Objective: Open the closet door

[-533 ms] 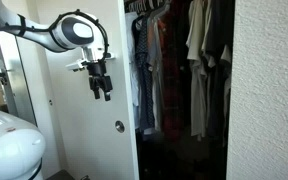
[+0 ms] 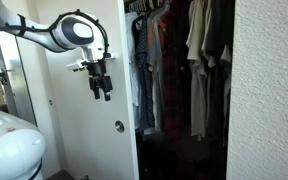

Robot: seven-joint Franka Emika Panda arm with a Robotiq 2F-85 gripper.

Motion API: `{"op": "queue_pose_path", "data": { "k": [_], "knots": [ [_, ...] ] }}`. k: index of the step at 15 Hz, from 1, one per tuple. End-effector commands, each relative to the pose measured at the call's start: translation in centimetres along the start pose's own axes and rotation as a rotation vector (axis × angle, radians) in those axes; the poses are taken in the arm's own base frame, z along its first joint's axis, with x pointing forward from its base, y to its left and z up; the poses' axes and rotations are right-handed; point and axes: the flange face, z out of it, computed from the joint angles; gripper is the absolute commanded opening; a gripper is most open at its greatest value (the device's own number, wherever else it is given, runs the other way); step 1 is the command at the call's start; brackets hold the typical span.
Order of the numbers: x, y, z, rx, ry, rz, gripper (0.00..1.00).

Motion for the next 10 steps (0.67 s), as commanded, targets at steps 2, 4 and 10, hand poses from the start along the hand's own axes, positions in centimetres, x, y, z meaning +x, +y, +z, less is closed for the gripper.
{"op": "queue_pose_path", "data": {
  "k": [2, 4, 10],
  "knots": [
    [0.0, 0.0, 0.0, 0.003, 0.001, 0.003, 1.00],
    [-0.4, 0.4, -0.3, 0.025, 0.002, 0.006, 1.00],
    [-2.9, 3.2, -2.4, 0.151, -0.026, -0.007, 1.00]
  ]
}}
